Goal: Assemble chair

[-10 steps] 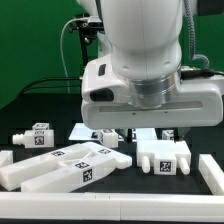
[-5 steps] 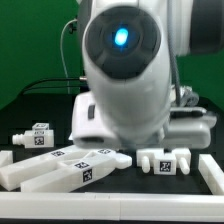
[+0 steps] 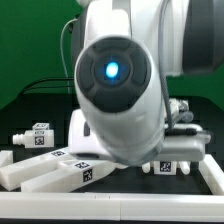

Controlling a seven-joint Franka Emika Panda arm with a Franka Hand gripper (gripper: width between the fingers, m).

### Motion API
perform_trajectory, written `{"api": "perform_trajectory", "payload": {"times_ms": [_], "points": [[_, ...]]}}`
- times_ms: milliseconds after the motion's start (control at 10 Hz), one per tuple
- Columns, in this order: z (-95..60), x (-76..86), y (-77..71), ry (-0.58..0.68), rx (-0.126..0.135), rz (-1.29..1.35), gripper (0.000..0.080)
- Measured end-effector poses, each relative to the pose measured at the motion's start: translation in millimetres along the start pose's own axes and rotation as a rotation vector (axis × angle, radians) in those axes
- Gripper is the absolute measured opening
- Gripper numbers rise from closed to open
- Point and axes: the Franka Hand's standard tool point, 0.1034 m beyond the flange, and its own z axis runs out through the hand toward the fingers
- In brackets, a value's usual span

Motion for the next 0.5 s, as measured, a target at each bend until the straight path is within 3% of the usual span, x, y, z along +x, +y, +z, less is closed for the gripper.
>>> {"api": "perform_trajectory", "payload": {"times_ms": [200,500], "points": [[1.8,-13.3,-2.2,-0.034,0.008,0.016,0.0649],[4.9,-11.4,-2.0,-0.036,0.008,0.018,0.0649]]}}
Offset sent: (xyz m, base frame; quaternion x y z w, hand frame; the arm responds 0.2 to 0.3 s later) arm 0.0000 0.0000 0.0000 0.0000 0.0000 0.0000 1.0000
